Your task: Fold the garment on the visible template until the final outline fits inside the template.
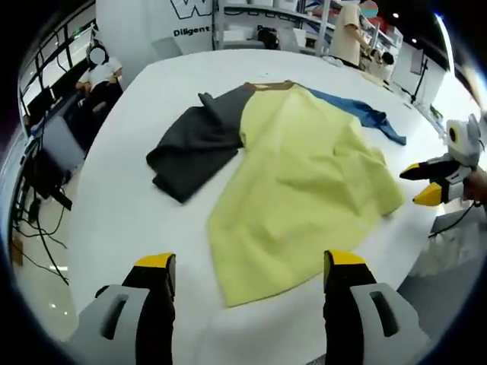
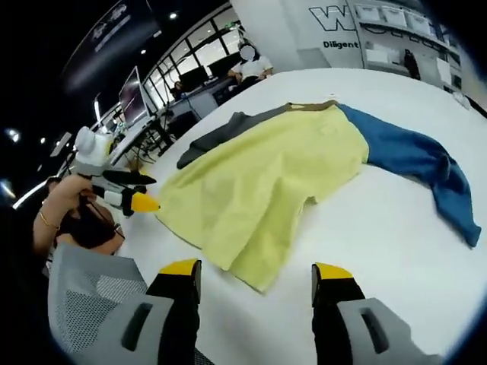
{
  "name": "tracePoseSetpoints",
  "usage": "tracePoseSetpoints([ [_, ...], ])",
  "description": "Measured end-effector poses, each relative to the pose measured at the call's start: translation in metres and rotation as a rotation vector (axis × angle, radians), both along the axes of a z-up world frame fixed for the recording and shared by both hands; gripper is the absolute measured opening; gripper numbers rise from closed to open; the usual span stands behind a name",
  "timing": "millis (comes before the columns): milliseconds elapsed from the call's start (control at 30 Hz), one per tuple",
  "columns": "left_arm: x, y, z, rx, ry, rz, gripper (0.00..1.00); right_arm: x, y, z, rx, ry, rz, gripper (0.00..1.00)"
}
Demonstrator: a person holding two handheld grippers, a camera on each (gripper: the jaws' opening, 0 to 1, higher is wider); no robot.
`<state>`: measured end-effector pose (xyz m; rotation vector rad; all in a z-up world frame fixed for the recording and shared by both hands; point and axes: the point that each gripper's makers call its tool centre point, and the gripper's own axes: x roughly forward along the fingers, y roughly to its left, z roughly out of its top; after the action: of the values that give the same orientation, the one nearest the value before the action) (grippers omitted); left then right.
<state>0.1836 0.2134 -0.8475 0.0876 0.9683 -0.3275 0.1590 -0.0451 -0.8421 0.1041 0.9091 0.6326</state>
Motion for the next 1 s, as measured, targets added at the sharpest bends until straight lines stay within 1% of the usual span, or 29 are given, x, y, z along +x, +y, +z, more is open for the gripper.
tracePoseSetpoints([
  [67, -0.003, 0.001, -0.004, -0.012, 0.021, 0.016, 0.76, -0.001, -0.004, -0.005, -0.033, 0.011, -0.019, 0.51],
  [133, -0.006, 0.001, -0.006, -0.012, 0.028, 0.018, 0.73, -0.001, -0.004, -0.007, -0.047, 0.012, -0.026, 0.45],
  [200, -0.007, 0.0, -0.007, -0.018, 0.035, 0.011, 0.62, -0.002, -0.003, -0.008, -0.059, 0.014, -0.029, 0.4],
  [233, -0.01, 0.0, -0.008, -0.022, 0.047, 0.019, 0.57, -0.003, -0.003, -0.01, -0.069, 0.016, -0.037, 0.38],
  [267, -0.01, 0.0, -0.008, -0.02, 0.047, 0.02, 0.53, -0.003, -0.005, -0.012, -0.077, 0.031, -0.064, 0.35],
  [300, -0.01, 0.001, -0.009, -0.015, 0.046, 0.024, 0.51, -0.004, -0.005, -0.013, -0.079, 0.039, -0.087, 0.3],
  [333, -0.01, 0.004, -0.01, -0.004, 0.048, 0.035, 0.49, -0.005, -0.001, -0.014, -0.07, 0.039, -0.075, 0.27],
  [400, -0.013, 0.007, -0.013, 0.009, 0.062, 0.033, 0.43, -0.008, 0.001, -0.017, -0.074, 0.055, -0.104, 0.22],
  [467, -0.015, 0.008, -0.015, 0.018, 0.076, 0.035, 0.38, -0.009, 0.003, -0.02, -0.087, 0.053, -0.107, 0.21],
  [500, -0.015, 0.009, -0.014, 0.028, 0.066, 0.032, 0.37, -0.01, 0.002, -0.022, -0.093, 0.065, -0.122, 0.2],
  [533, -0.016, 0.009, -0.015, 0.029, 0.068, 0.035, 0.35, -0.01, 0.003, -0.023, -0.092, 0.068, -0.12, 0.19],
  [600, -0.015, 0.012, -0.016, 0.045, 0.075, 0.031, 0.32, -0.007, 0.001, -0.022, -0.091, 0.069, -0.155, 0.16],
  [667, -0.015, 0.013, -0.015, 0.059, 0.086, 0.038, 0.28, -0.005, 0.001, -0.023, -0.111, 0.055, -0.145, 0.12],
  [700, -0.015, 0.014, -0.016, 0.071, 0.09, 0.036, 0.26, -0.007, 0.0, -0.025, -0.137, 0.058, -0.138, 0.09],
  [767, -0.016, 0.015, -0.016, 0.099, 0.1, 0.027, 0.22, -0.009, 0.0, -0.026, -0.148, 0.06, -0.147, 0.02],
  [800, -0.016, 0.014, -0.016, 0.092, 0.102, 0.031, 0.21, -0.009, -0.001, -0.028, -0.148, 0.064, -0.149, 0.0],
  [867, -0.016, 0.014, -0.017, 0.083, 0.11, 0.04, 0.18, -0.008, -0.002, -0.027, -0.142, 0.065, -0.158, 0.0],
  [900, -0.017, 0.013, -0.017, 0.078, 0.113, 0.041, 0.17, -0.008, -0.002, -0.027, -0.144, 0.066, -0.147, 0.0],
  [933, -0.017, 0.013, -0.017, 0.077, 0.115, 0.041, 0.12, -0.008, -0.002, -0.027, -0.145, 0.067, -0.145, 0.0],
  [967, -0.019, 0.008, -0.018, 0.047, 0.135, 0.033, 0.06, -0.009, -0.005, -0.027, -0.151, 0.07, -0.149, 0.0],
  [1000, -0.02, 0.008, -0.018, 0.045, 0.136, 0.038, 0.05, -0.009, -0.006, -0.027, -0.154, 0.071, -0.149, 0.0],
])
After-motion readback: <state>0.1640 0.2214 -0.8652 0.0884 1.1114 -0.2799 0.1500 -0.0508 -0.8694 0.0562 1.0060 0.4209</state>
